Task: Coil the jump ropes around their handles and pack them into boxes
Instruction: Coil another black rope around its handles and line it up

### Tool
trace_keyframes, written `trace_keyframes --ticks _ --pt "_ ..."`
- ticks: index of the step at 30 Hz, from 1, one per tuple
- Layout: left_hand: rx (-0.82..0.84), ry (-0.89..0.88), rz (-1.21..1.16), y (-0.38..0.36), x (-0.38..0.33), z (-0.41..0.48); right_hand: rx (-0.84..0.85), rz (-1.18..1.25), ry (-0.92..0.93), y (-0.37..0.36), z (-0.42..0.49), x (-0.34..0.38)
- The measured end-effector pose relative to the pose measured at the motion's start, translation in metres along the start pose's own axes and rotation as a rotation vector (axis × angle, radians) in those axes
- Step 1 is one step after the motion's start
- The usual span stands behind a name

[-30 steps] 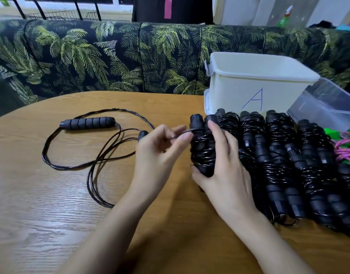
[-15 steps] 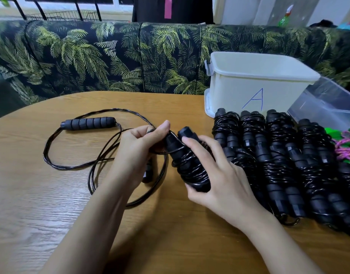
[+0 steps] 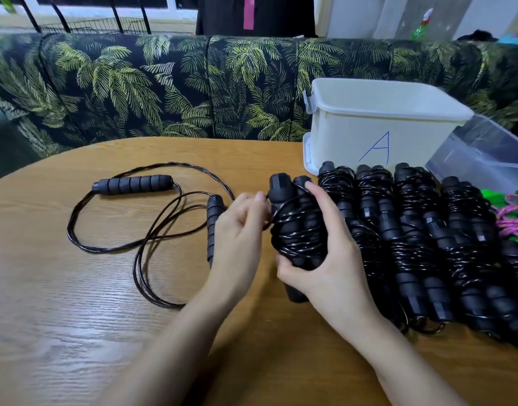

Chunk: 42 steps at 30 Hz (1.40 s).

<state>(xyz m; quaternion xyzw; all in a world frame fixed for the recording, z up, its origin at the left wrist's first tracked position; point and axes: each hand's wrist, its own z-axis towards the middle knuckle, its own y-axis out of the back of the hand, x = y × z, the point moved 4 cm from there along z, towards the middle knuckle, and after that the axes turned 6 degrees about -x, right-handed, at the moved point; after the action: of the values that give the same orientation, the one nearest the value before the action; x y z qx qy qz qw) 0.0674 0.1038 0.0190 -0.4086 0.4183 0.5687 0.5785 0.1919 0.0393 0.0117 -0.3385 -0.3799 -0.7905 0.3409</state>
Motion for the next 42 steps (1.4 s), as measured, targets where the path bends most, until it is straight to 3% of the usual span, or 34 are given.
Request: trace_keyframes --ticks 2,5,7,9,12,15,17,19,23,27,31,33,36,38,42 --pt "-0.04 -0.328 0.256 0.002 -0.009 -0.003 0.004 0.014 -0.02 0.002 0.001 -0.002" --pt "-0.005 -0.782 0.444 -0.001 -0.021 -0.006 -0.004 0.027 -0.034 0.006 0.002 -0.006" --pt "0.027 -0.865 0.507 -0.006 -0.02 -0.007 -0.013 0.014 -0.038 0.008 0.002 -0.008" --pt "-0.01 -0.712 0.485 -0.001 -0.016 -0.001 0.002 -0.041 -0.036 0.008 0.004 -0.009" --pt "-0.136 -0.304 0.361 0.02 -0.008 0.012 0.059 -0.185 0.008 0.008 0.003 -0.005" --pt "0.073 0.118 -0.032 0.021 -0.005 0.021 0.185 -0.29 0.033 0.001 -0.001 0.004" --pt "0.185 0.276 -0.155 0.017 -0.002 0.02 0.271 -0.298 0.01 -0.005 -0.004 0.004" --pt "0.166 0.366 -0.22 0.017 0.002 0.019 0.273 -0.184 -0.093 -0.005 -0.004 -0.003" --pt "0.123 0.465 -0.309 0.021 0.009 0.023 0.3 0.046 -0.282 -0.005 -0.003 -0.013" --pt "0.183 0.506 -0.336 0.02 0.012 0.025 0.335 0.184 -0.313 -0.004 -0.002 -0.011" --pt "0.133 0.612 -0.451 0.016 0.019 0.024 0.346 0.208 -0.348 -0.002 -0.002 -0.011" --pt "0.07 0.644 -0.486 0.013 0.022 0.023 0.331 0.083 -0.278 -0.002 -0.002 -0.002" --pt "-0.012 0.635 -0.512 0.009 0.021 0.023 0.331 -0.515 -0.024 -0.002 -0.001 0.023" --pt "-0.044 0.615 -0.573 0.001 0.015 0.024 0.256 -0.765 0.085 -0.002 0.0 0.029" --pt "0.079 0.489 -0.574 -0.03 -0.007 0.031 0.085 -0.776 0.075 0.033 0.018 0.029"
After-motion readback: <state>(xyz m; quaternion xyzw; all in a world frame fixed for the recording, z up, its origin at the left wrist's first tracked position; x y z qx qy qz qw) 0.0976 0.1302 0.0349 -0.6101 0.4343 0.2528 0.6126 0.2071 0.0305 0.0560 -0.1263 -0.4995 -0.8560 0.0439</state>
